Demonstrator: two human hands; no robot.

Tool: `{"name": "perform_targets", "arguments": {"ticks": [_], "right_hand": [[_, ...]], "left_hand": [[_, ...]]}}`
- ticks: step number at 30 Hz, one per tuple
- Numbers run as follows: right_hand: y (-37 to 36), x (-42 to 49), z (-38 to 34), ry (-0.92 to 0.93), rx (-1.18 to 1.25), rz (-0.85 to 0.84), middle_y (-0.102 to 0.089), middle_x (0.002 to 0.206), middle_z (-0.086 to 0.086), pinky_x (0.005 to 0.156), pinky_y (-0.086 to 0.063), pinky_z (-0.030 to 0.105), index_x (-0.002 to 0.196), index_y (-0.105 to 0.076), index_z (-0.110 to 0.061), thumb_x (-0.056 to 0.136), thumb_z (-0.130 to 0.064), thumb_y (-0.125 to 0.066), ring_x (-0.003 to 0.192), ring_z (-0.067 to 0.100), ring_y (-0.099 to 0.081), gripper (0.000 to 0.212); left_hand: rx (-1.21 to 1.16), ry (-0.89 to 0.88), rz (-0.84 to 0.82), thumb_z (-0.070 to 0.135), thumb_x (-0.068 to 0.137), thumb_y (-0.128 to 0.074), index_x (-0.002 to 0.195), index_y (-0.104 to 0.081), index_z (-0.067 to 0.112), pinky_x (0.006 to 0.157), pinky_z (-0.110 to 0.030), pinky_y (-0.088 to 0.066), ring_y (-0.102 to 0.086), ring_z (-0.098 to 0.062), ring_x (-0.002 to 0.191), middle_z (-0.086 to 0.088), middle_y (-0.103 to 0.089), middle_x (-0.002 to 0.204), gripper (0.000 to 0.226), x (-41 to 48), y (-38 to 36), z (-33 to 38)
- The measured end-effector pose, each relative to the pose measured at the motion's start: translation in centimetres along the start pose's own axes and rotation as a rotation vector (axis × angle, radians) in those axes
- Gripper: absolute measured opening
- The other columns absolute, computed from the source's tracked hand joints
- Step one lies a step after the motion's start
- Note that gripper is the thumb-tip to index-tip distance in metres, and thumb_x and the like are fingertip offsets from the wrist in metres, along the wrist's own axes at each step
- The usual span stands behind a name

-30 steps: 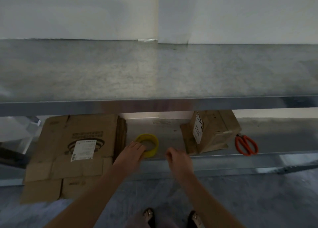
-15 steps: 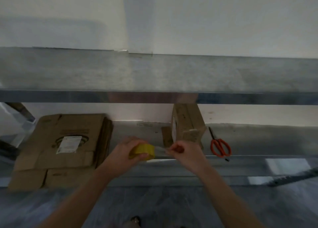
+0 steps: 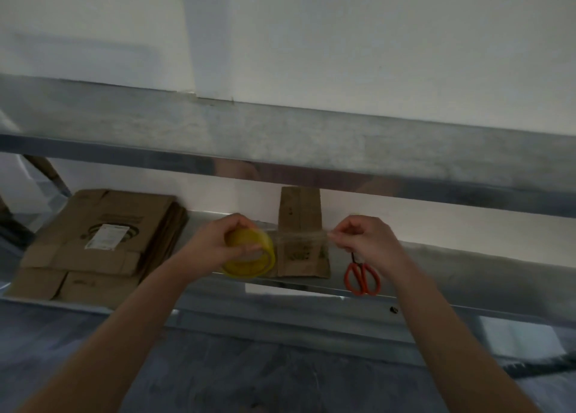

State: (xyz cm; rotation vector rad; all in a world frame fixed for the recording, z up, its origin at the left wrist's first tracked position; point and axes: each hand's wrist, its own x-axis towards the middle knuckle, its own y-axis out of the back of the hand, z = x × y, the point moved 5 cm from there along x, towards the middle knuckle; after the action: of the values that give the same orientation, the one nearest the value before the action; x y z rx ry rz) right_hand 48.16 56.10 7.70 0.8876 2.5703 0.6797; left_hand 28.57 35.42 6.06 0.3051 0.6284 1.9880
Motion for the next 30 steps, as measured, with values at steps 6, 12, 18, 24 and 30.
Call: {"name": "perform_targets", "arguments": {"ticks": [6,12,18,24,30], "right_hand": [[0.5,1.6,2.3,-0.032,0.000,0.008,-0.072,0.071,-0.013,0.060,-0.046,0.009,0.079,-0.073,-0.027,0.080,-0.036,-0.079,0.068,-0.001,-0.068,0.011],[-0.2,4.0,4.3,-0.105,-0.043,-0.034,-0.073,0.073,-0.009,0.064,-0.046,0.014,0.082,-0.074,-0.027,0.082,-0.040,-0.076,0.067,-0.001,-0.067,0.014],[-1.2,5.5,6.5,-0.160,0.040,-0.049,-0.074,0.073,0.002,0.059,-0.047,0.011,0.080,-0.075,-0.022,0.083,-0.030,-0.077,0.062,0.004,-0.064,0.009],[-2.2,6.6,8.5,-0.232,0.188,-0.066,-0.067,0.070,0.006,0.064,-0.047,0.021,0.084,-0.073,-0.007,0.087,-0.017,-0.073,0.066,0.011,-0.059,0.010],[-5.2,6.9,10.5,-0.329,0.424,-0.083,-0.065,0.072,-0.003,0.061,-0.043,0.018,0.083,-0.066,-0.018,0.095,-0.011,-0.060,0.070,0.009,-0.058,0.015]], "left_hand": [[0.580,-0.088,0.099,0.048,0.076,-0.073,0.107,-0.062,0.032,0.073,-0.026,-0.042,-0.054,-0.006,0.087,0.015,-0.059,0.099,0.037,2.6,-0.3,-0.7],[0.484,-0.005,-0.033,0.041,0.074,-0.077,0.113,-0.063,0.032,0.086,-0.032,-0.048,-0.056,-0.010,0.096,0.010,-0.060,0.109,0.042,4.8,-1.7,-3.2],[0.477,0.016,-0.082,0.045,0.072,-0.078,0.106,-0.064,0.029,0.077,-0.023,-0.044,-0.054,-0.008,0.092,0.011,-0.058,0.102,0.040,6.4,-2.6,-4.8],[0.505,0.007,-0.127,0.045,0.072,-0.078,0.103,-0.067,0.023,0.080,-0.028,-0.047,-0.056,-0.012,0.091,0.007,-0.059,0.099,0.040,8.1,-4.0,-5.3],[0.394,-0.026,-0.154,0.040,0.074,-0.077,0.140,-0.037,0.037,0.088,-0.028,-0.043,-0.050,-0.011,0.111,0.009,-0.048,0.123,0.078,8.2,-4.9,-5.1]]}}
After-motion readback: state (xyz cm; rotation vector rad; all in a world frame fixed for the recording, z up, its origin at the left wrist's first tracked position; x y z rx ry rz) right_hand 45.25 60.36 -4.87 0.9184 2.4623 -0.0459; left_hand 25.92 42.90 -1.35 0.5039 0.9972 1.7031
